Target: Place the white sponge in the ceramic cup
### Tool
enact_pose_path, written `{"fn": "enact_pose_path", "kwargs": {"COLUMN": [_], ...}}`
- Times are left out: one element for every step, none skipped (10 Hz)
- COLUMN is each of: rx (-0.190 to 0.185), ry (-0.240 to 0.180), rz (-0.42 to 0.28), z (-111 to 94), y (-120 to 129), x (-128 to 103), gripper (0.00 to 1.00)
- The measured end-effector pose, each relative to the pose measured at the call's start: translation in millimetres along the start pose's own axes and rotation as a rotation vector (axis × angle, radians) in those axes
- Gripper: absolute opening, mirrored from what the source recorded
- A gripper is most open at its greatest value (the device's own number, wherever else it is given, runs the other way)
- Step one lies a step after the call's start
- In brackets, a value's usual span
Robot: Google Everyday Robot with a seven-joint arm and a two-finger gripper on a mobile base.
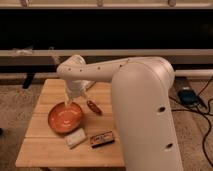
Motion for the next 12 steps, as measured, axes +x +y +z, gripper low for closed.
{"fn": "enact_pose_path", "kwargs": {"rx": [0.0,0.0,0.0,0.0,0.0,0.0,0.0,0.004,0.019,0.028,0.043,0.053], "ry": [0.0,0.0,0.0,0.0,0.0,0.0,0.0,0.002,0.017,0.029,0.052,0.072], "rz": [0.0,0.0,0.0,0.0,0.0,0.0,0.0,-0.016,-0.074,-0.126,-0.21,-0.279], "z": [0.0,0.0,-0.1,-0.1,-0.1,-0.1,-0.1,-1.2,-1.8,-2.2,-1.3,1.0], "y": [0.0,0.0,0.0,0.0,0.0,-0.1,-0.1,0.2,2.2,8.2,22.3,39.2], "x": [0.0,0.0,0.0,0.0,0.0,0.0,0.2,2.1,11.6,19.7,35.8,53.5], "gripper": [0.75,0.75,0.75,0.75,0.75,0.75,0.75,0.75,0.75,0.75,0.75,0.75]}}
